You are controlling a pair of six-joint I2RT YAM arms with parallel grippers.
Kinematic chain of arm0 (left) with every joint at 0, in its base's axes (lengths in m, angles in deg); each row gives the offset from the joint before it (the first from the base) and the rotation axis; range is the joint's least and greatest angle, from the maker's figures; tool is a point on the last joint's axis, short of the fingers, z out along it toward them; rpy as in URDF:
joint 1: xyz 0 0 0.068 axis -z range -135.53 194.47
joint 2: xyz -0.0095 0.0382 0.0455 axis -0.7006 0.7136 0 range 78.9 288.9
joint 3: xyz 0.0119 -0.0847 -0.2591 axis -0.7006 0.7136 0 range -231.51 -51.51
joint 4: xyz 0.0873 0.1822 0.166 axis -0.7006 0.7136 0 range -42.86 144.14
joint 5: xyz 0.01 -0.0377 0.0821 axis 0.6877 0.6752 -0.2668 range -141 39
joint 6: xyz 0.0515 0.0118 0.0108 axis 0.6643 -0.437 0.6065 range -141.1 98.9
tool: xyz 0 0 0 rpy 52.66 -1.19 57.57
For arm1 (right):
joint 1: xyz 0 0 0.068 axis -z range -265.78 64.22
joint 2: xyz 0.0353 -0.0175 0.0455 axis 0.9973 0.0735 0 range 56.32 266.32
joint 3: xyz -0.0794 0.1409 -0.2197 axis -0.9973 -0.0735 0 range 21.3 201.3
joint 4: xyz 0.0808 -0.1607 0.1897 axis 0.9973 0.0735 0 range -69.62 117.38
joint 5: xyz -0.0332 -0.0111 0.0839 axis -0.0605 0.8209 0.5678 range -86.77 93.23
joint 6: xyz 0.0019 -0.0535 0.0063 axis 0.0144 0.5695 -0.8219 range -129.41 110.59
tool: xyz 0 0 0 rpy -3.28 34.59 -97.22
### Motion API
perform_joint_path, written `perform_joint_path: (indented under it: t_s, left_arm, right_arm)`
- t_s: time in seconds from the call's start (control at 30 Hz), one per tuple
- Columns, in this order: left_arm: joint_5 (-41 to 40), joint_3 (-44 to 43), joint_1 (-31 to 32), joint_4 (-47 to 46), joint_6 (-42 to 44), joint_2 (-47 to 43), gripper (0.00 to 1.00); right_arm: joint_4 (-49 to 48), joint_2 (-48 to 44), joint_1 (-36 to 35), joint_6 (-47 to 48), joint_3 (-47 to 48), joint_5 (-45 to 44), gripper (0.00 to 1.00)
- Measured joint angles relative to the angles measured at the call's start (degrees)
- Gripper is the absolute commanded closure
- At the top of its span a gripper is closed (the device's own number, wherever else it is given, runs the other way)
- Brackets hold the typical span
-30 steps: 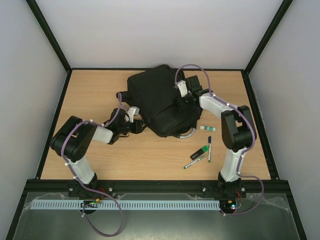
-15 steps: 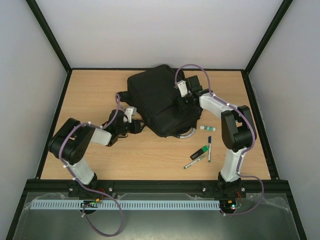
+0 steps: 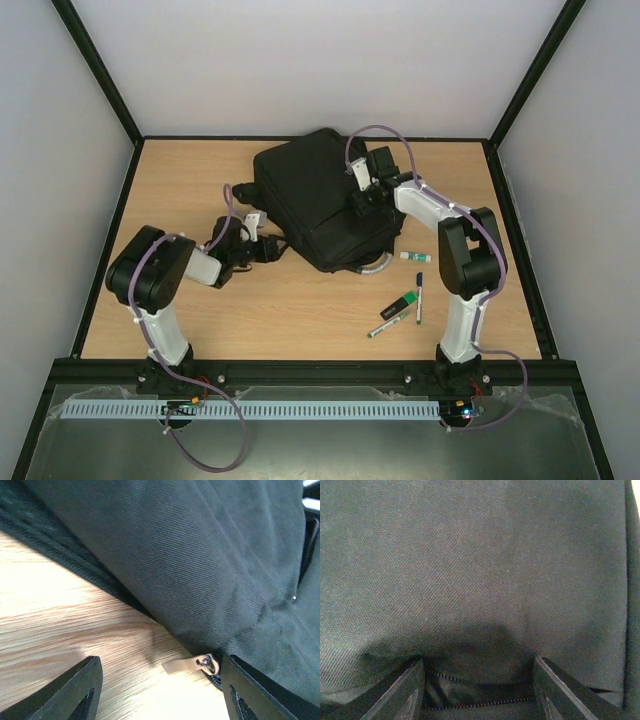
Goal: Pack the student bag
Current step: Unzip the student bag at the center of the board.
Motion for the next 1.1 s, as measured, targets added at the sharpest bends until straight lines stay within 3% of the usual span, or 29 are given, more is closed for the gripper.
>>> perform_joint_path:
  t_s: [0.37, 0.8, 1.1]
  left_arm:
    - [5.2, -7.3, 5.0, -1.8, 5.1, 7.6, 0.33]
    - [7.8, -2.9, 6.8, -10.4, 2.6, 8.7, 0.54]
    - [9.3, -1.6, 6.8, -12.5, 1.3, 8.7, 0.63]
  right_arm:
    - [-0.4, 1.9, -0.1, 0.2, 2.2, -4.5, 0.41]
    - [-2.1, 1.8, -0.1, 0.2, 1.3, -5.3, 0.41]
    - [-2.7, 1.6, -0.1, 0.2, 0.8, -5.0, 0.41]
